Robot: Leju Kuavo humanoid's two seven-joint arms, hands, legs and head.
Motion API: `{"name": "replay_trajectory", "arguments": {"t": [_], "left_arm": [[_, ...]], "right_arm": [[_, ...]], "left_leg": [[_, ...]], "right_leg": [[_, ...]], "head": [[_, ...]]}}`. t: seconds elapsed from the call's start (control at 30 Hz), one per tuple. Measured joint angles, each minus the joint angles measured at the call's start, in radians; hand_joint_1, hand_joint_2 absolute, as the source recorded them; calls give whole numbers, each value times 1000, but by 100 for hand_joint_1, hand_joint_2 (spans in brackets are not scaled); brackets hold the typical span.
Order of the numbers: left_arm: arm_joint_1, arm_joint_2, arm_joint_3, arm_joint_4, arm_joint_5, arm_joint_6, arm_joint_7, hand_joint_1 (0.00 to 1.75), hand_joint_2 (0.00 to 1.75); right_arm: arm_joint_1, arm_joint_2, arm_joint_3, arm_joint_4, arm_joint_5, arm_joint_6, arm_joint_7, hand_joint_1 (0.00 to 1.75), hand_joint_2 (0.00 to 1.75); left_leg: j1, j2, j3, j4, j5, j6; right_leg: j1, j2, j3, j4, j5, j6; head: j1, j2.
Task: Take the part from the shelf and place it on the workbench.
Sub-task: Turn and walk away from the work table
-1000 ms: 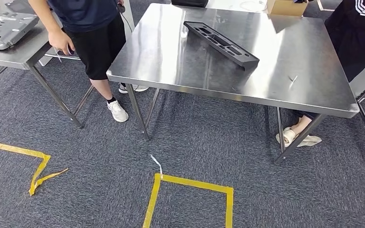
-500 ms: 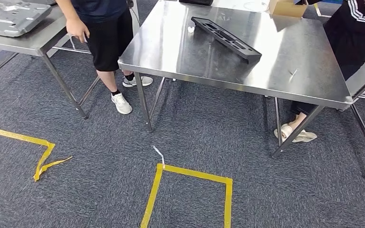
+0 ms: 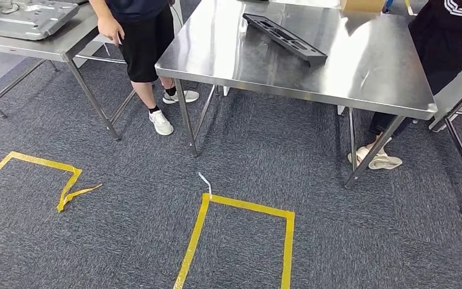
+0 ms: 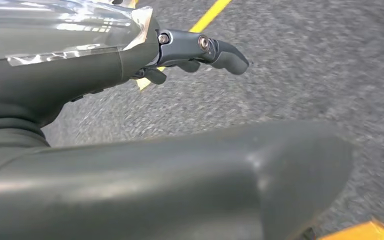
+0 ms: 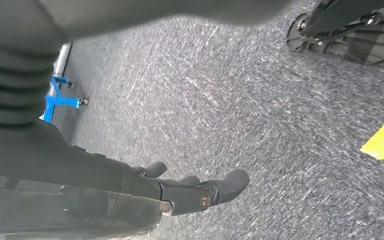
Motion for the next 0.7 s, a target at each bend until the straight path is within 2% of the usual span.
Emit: {"name": "replay_trajectory", "arguments": {"t": [0.03, 0.07, 0.1, 0.13, 0.17, 0.2, 0.23, 0.27, 0.3, 0.33, 0.37, 0.4, 0.47, 0.53, 0.57, 0.6, 0.63, 0.67, 0.7], "left_arm": [[0, 0, 0, 0, 0, 0, 0, 0, 0], [1, 0, 0, 0, 0, 0, 0, 0, 0], [2, 0, 0, 0, 0, 0, 0, 0, 0], [3, 0, 0, 0, 0, 0, 0, 0, 0], [4, 0, 0, 0, 0, -1, -1, 0, 0], [4, 0, 0, 0, 0, -3, -2, 0, 0], [4, -1, -1, 0, 0, -5, -3, 0, 0], [3, -1, -1, 0, 0, -6, -5, 0, 0], [2, -2, -3, 0, 0, -7, -7, 0, 0], [2, -2, -4, 0, 0, -7, -8, 0, 0], [2, -2, -5, 0, -1, -7, -9, 0, 0], [2, -2, -6, 0, -1, -7, -10, 0, 0], [3, -2, -7, 0, -1, -7, -10, 0, 0], [2, -2, -8, 0, -1, -6, -10, 0, 0], [2, -3, -8, 0, -1, -6, -10, 0, 0], [2, -3, -8, 0, -1, -6, -10, 0, 0], [3, -4, -8, 0, -1, -6, -11, 0, 0], [3, -4, -8, 0, -1, -6, -11, 0, 0], [3, -4, -8, 0, -1, -7, -12, 0, 0]], "right_arm": [[0, 0, 0, 0, 1, 0, 0, 0, 175], [1, 1, 0, 0, 2, -1, -1, 0, 175], [1, 1, 0, 1, 2, -1, -1, 0, 175], [2, 2, 0, 1, 2, -1, -1, 0, 175], [2, 3, 0, 1, 2, -1, -2, 0, 175], [1, 4, 0, 1, 2, -1, -2, 0, 175], [1, 4, 0, 2, 2, -2, -2, 0, 175], [0, 5, 0, 2, 2, -2, -2, 0, 175], [-1, 6, 1, 2, 2, -2, -2, 0, 175], [-3, 7, 1, 2, 2, -2, -2, 0, 175], [-4, 8, 1, 2, 1, -2, -2, 0, 175], [-6, 8, 1, 2, 1, -2, -2, 0, 175], [-7, 9, 2, 2, 0, -3, -2, 0, 175], [-6, 10, 3, 3, 0, -3, -2, 0, 175], [-5, 11, 4, 4, -1, -3, -2, 0, 175], [-4, 11, 4, 4, -1, -3, -2, 0, 175], [-2, 10, 4, 5, -2, -3, -2, 0, 175], [0, 10, 4, 6, -3, -3, -2, 0, 175], [1, 10, 4, 6, -4, -3, -2, 0, 175]], "left_leg": [[2, 1, -16, 67, -46, -5], [5, 2, -30, 129, -73, -10], [9, 3, -32, 169, -76, -14], [13, 6, -19, 174, -64, -17], [17, 12, 14, 140, -41, -19], [20, 27, 63, 74, -18, -20], [21, 49, 111, 3, -5, -20], [19, 68, 145, -52, 1, -18], [15, 81, 163, -87, 0, -13], [11, 81, 163, -98, -5, -6], [9, 71, 156, -102, -5, 3], [10, 60, 152, -107, -2, 13], [11, 41, 143, -115, 8, 32], [9, 22, 133, -118, 16, 43], [7, 11, 128, -118, 20, 46], [5, -1, 124, -117, 23, 48], [4, -14, 122, -117, 26, 48], [4, -27, 121, -117, 30, 46], [4, -39, 120, -117, 33, 43]], "right_leg": [[2, -9, -6, 0, 6, -5], [3, -19, -12, 1, 10, -5], [4, -29, -17, 2, 13, -3], [4, -38, -20, 3, 15, -1], [3, -47, -22, 5, 17, 2], [3, -55, -22, 9, 16, 4], [5, -63, -24, 14, 14, 8], [8, -71, -26, 19, 13, 12], [12, -79, -27, 24, 11, 17], [15, -88, -30, 27, 12, 22], [17, -98, -31, 28, 13, 27], [16, -97, -34, 32, 10, 33], [12, -59, -62, 77, -17, 36], [9, -12, -123, 199, -72, 28], [8, -3, -158, 268, -95, 26], [8, 2, -182, 317, -106, 27], [7, 5, -190, 329, -100, 33], [7, 8, -177, 298, -78, 41], [5, 18, -148, 233, -47, 50]], "head": [[-1, 0], [-2, 0], [-2, 0], [-2, 0], [-2, 0], [-2, 0], [-3, 0], [-2, 0], [-2, 0], [-1, 0], [1, 0], [1, 0], [4, 0], [7, 0], [8, 0], [8, 0], [8, 0], [8, 0], [8, 0]]}}
